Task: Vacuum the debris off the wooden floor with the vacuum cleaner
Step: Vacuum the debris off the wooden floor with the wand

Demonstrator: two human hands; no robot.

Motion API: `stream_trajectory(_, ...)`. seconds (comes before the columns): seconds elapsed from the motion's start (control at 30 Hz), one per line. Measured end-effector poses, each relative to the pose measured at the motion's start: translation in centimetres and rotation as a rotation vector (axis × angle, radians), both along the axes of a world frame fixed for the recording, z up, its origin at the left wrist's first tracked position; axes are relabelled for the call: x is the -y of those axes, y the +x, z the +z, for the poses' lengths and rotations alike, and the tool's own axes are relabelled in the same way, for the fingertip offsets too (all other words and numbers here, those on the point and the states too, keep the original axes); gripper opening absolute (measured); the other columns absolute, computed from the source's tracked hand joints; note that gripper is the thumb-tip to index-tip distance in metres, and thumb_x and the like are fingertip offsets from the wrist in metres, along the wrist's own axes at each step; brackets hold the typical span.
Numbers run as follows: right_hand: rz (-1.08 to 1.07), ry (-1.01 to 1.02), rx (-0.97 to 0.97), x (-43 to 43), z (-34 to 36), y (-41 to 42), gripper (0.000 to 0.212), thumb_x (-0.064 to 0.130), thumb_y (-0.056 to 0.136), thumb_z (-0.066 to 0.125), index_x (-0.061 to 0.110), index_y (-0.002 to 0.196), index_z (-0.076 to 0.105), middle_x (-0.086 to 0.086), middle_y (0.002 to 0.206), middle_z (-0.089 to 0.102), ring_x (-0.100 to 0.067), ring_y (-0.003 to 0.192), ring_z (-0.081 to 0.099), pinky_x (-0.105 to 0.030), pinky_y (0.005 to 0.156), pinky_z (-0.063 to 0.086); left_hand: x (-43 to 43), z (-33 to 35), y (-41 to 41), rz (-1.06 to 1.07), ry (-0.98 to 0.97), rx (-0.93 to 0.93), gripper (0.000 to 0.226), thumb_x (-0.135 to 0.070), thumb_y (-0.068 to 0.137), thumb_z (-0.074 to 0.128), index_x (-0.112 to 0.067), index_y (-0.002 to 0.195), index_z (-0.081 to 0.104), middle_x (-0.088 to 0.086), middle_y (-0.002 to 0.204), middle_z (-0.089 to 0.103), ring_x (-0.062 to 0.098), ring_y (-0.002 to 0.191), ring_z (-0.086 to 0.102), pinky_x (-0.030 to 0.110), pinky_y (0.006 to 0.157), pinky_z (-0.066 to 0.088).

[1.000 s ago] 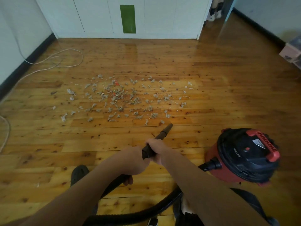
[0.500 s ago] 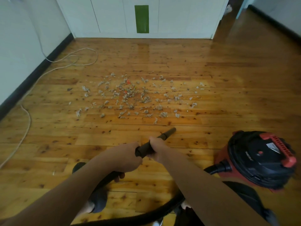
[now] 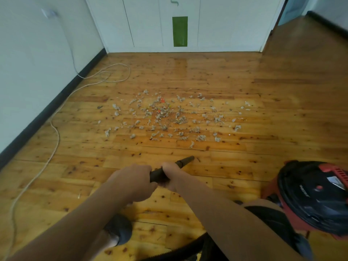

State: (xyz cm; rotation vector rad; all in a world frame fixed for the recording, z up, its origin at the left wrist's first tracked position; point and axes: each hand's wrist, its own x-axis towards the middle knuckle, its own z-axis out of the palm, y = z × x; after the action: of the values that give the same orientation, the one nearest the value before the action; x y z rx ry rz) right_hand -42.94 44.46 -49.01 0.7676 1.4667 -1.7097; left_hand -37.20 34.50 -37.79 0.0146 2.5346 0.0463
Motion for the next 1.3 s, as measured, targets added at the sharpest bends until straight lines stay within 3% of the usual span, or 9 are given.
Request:
stream_trajectory(0.23, 0.063, -0.035, -0.017, 1.4, 0.7, -0.1, 0.040, 0.017, 0.103, 0.041, 0.011, 0.141, 0.029, -0.016, 0.094, 0.055, -0.027, 0.076, 0.060, -0.037, 0.059, 0.055, 0.5, 0.7, 0.6, 0.026, -0.031, -0.059, 0.022, -0.046, 0.097, 0.047, -0.026, 0.106, 0.051, -0.002, 0.071, 0.060, 0.009, 0.042, 0.055, 0.021, 0.039, 0.041)
stream_trajectory(0.4, 0.037, -0.010, -0.031, 0.9, 0.3, -1.1, 0.050, 0.016, 0.103, 0.042, 0.010, 0.147, 0.018, -0.016, 0.100, 0.055, -0.029, 0.080, 0.060, -0.042, 0.073, 0.058, 0.2, -0.4, 0.5, 0.013, 0.001, -0.138, 0.020, -0.048, 0.096, 0.047, -0.030, 0.105, 0.053, -0.008, 0.072, 0.057, 0.005, 0.051, 0.053, 0.020, 0.045, 0.038)
stream_trajectory(0.53, -0.009, 0.059, -0.052, 0.1, 0.5, -2.1, 0.062, 0.014, 0.102, 0.044, 0.017, 0.150, 0.004, -0.014, 0.094, 0.053, -0.029, 0.075, 0.060, -0.041, 0.060, 0.056, -0.2, -1.7, -0.2, 0.012, 0.045, -0.151, 0.018, -0.047, 0.096, 0.047, -0.031, 0.103, 0.051, -0.009, 0.077, 0.057, 0.006, 0.062, 0.054, 0.022, 0.051, 0.038)
stream_trajectory(0.73, -0.014, 0.084, -0.022, -0.3, 0.1, -2.8, 0.061, 0.014, 0.100, 0.049, 0.015, 0.147, 0.010, -0.013, 0.091, 0.053, -0.026, 0.071, 0.060, -0.035, 0.043, 0.050, -0.7, -2.4, -1.2, 0.004, 0.050, -0.169, 0.016, -0.047, 0.096, 0.048, -0.032, 0.100, 0.050, -0.010, 0.079, 0.057, 0.006, 0.065, 0.055, 0.022, 0.054, 0.040)
stream_trajectory(1.03, 0.035, 0.090, -0.006, -0.2, -0.8, -4.3, 0.053, 0.012, 0.099, 0.050, 0.010, 0.145, 0.023, -0.014, 0.096, 0.055, -0.027, 0.074, 0.060, -0.036, 0.052, 0.053, -1.3, -2.9, -2.1, 0.029, 0.080, -0.147, 0.013, -0.046, 0.097, 0.048, -0.033, 0.098, 0.047, -0.010, 0.079, 0.056, 0.006, 0.065, 0.055, 0.023, 0.056, 0.042)
stream_trajectory(1.3, -0.001, 0.113, -0.012, -1.1, -0.7, -5.4, 0.050, 0.007, 0.096, 0.053, 0.012, 0.135, 0.023, -0.014, 0.093, 0.053, -0.026, 0.072, 0.059, -0.036, 0.047, 0.050, -2.2, -2.1, -2.5, -0.009, 0.068, -0.169, 0.017, -0.045, 0.098, 0.047, -0.030, 0.106, 0.049, -0.010, 0.083, 0.056, 0.006, 0.068, 0.054, 0.024, 0.061, 0.044)
